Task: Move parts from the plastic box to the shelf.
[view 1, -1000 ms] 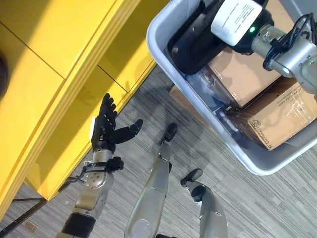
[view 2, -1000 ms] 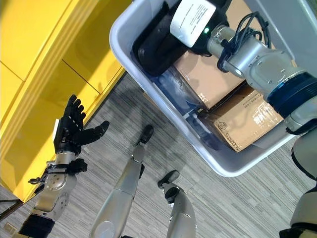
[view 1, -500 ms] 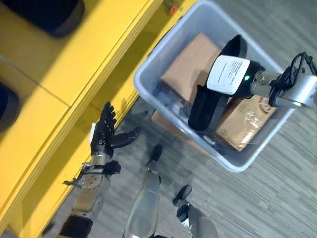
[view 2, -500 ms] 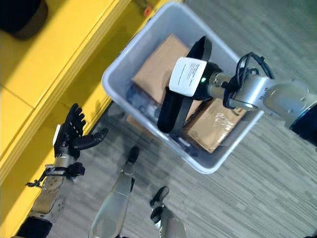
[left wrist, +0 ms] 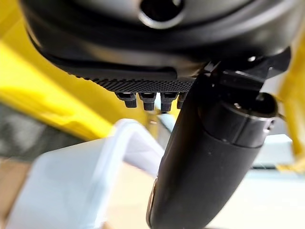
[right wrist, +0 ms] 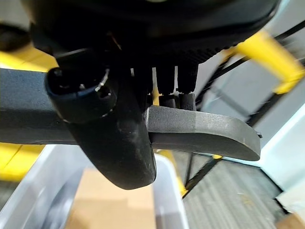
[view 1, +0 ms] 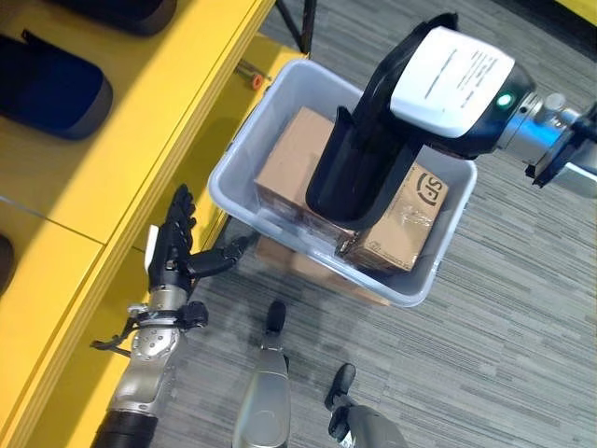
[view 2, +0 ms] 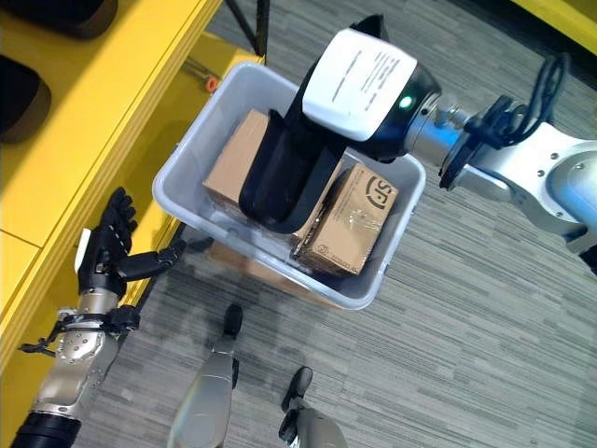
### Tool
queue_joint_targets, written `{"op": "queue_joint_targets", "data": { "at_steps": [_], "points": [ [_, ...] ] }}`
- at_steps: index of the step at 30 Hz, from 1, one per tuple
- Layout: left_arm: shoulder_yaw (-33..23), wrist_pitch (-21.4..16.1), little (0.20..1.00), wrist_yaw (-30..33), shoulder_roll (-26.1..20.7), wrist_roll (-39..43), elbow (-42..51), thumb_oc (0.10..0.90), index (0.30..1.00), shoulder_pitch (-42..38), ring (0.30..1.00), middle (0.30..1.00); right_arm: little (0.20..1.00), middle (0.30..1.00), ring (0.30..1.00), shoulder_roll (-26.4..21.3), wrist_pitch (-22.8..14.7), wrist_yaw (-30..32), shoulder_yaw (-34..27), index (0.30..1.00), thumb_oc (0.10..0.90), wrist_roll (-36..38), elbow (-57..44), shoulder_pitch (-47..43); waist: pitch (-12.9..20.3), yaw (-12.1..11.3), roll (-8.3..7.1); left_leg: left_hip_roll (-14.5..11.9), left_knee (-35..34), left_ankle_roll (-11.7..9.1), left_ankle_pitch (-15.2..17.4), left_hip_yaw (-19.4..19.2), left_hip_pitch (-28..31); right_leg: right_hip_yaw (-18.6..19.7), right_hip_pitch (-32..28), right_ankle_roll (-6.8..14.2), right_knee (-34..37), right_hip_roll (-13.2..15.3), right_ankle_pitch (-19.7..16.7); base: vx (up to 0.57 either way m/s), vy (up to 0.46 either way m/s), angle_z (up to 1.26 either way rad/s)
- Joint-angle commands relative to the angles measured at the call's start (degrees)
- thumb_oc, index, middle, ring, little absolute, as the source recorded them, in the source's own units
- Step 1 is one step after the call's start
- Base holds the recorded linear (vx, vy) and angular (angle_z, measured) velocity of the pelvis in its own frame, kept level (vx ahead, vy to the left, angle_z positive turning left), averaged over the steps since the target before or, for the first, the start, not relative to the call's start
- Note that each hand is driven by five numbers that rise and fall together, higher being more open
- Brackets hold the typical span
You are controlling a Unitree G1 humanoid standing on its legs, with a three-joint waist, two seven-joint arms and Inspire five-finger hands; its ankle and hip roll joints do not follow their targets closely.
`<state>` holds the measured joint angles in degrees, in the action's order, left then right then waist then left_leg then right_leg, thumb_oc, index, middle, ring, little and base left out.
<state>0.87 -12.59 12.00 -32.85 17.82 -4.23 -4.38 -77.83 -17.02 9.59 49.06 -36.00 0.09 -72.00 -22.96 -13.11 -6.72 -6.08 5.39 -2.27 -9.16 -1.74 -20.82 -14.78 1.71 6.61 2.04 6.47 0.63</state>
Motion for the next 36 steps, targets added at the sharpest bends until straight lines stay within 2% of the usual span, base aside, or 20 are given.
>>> {"op": "queue_joint_targets", "data": {
  "at_steps": [1, 5, 7, 9, 11, 20, 36],
  "points": [
    [0.3, -6.3, 1.000, 2.8, -3.8, -8.7, 4.9, 0.900, 1.000, 0.4, 1.000, 1.000, 0.300, 0.300, 0.300, 4.7, 2.3, 7.2, -7.8, 0.300, 0.400, 4.8, 1.0, 2.6, 11.6, 1.4, -1.74, -6.6, -0.7, -6.0, -2.5, 2.0, -2.4, -1.1, -10.7, 2.5, 3.0, 1.1, 4.7, 0.00, -0.015, -0.27],
    [-0.5, -6.8, 1.000, 6.8, -5.4, -16.6, 6.2, 0.900, 1.000, -0.8, 1.000, 1.000, 0.300, 0.300, 0.300, 6.9, 2.0, 9.8, -14.1, 0.300, 0.400, 5.8, 1.6, 6.7, 13.1, 2.7, -0.78, -7.9, -2.9, -6.9, -3.5, 1.2, 0.1, -0.1, -11.4, 2.2, 3.0, 0.7, 5.1, 0.02, -0.008, -0.27],
    [-0.7, -6.9, 1.000, 7.9, -5.7, -17.8, 6.4, 0.900, 1.000, -1.2, 1.000, 1.000, 0.300, 0.300, 0.300, 7.4, 2.0, 10.4, -16.2, 0.300, 0.400, 6.2, 1.7, 8.4, 13.5, 2.9, -0.53, -8.3, -3.6, -7.0, -4.0, 0.9, 0.5, 0.1, -11.5, 2.2, 3.0, 0.6, 5.1, 0.02, -0.006, -0.07],
    [-0.5, -7.2, 1.000, 8.7, -5.8, -19.1, 6.5, 0.900, 1.000, -2.3, 1.000, 1.000, 0.300, 0.300, 0.300, 10.0, 1.8, 11.6, -21.8, 0.300, 0.400, 8.6, 1.9, 13.0, 14.4, 3.6, 0.21, -8.8, -4.1, -7.4, -4.4, 0.8, 1.4, 0.4, -12.2, 2.0, 3.0, 0.3, 5.6, 0.04, -0.013, -0.09],
    [-0.3, -6.9, 1.000, 10.1, -6.2, -21.5, 6.5, 0.900, 1.000, -3.1, 1.000, 1.000, 0.300, 0.300, 0.300, 11.5, 2.0, 12.5, -23.4, 0.300, 0.400, 8.9, 3.3, 14.5, 14.9, 3.8, 0.67, -9.1, -4.0, -7.5, -4.4, 0.7, 1.9, 0.4, -12.8, 1.8, 3.0, 0.2, 6.0, 0.03, -0.001, -0.07],
    [0.7, -5.7, 1.000, 16.4, -11.4, -38.3, 7.9, 0.900, 1.000, -7.5, 1.000, 1.000, 0.300, 0.300, 0.300, 15.9, 1.7, 15.4, -26.6, 0.300, 0.400, 11.2, 7.8, 18.0, 16.8, 5.0, 1.92, -9.6, -4.3, -8.3, -4.1, -0.1, 4.1, 0.3, -14.9, 1.6, 3.0, 0.5, 6.7, 0.00, 0.001, -0.01],
    [5.1, -3.3, 1.000, 22.5, -14.6, -52.2, 8.6, 0.900, 1.000, -13.9, 1.000, 1.000, 0.300, 0.300, 0.300, 19.0, 0.9, 18.1, -28.5, 0.300, 0.400, 12.5, 9.1, 20.2, 18.0, 6.8, 2.36, -9.8, -3.2, -8.4, -3.4, 0.0, 4.7, 0.9, -16.2, 1.3, 3.0, 0.4, 7.1, 0.00, 0.000, 0.00]
  ]
}}
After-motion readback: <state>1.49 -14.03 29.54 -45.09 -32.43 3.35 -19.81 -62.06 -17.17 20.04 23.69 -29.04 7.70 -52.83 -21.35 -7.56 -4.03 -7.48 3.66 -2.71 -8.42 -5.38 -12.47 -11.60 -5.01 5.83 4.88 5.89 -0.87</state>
